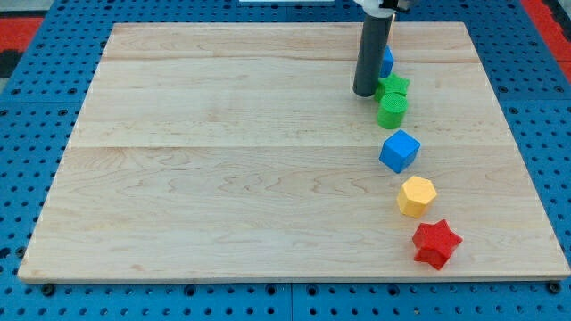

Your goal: Adjust the green blocks and the blue cube to the right in a vertical line

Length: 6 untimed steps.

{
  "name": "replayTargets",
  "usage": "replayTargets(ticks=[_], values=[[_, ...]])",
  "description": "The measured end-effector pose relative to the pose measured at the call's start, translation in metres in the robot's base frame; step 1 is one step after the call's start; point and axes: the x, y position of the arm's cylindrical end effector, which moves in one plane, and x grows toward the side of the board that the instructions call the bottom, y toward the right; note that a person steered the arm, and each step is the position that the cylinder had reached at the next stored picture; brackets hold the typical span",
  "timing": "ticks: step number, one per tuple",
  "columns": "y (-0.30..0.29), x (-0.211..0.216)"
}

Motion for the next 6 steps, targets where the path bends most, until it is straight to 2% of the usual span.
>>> replayTargets(ticks=[1,3,5,6], values=[[-0.010,0.001],[0.027,0.027],[0.001,0.025],[-0.015,0.044]])
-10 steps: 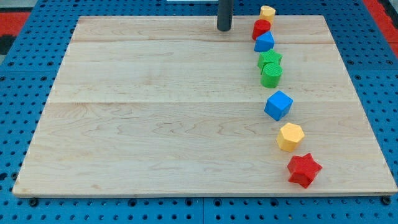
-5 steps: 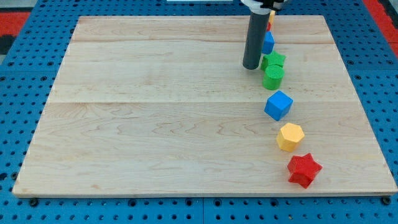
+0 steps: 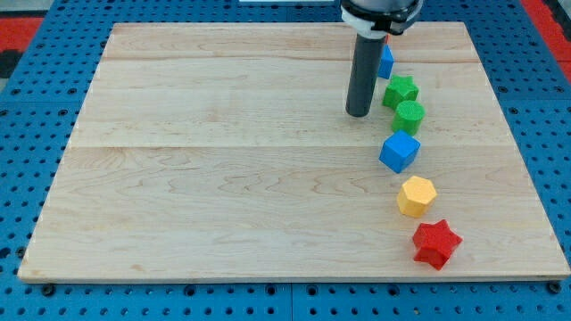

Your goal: Adjust the green blocks and the blue cube to the right in a vertical line

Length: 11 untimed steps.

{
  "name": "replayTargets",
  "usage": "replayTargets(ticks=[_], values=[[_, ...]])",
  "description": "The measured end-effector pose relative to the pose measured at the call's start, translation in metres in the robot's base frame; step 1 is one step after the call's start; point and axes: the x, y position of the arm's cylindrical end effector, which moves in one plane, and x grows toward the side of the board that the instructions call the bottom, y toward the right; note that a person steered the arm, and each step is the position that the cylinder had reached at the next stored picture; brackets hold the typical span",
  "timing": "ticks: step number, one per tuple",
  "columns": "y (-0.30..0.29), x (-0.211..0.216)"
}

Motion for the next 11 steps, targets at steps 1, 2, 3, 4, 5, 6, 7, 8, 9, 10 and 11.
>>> replayTargets(ticks=[1,2,3,4,5,6,7,8,9,10,11], values=[[-0.005,0.016],[-0.003,0.023],[-0.003,0.036],[0.004,0.047],[0.027,0.047],[0.031,0.047],[0.004,0.047],[0.003,0.043],[-0.015,0.043],[-0.055,0.043],[-0.086,0.043]])
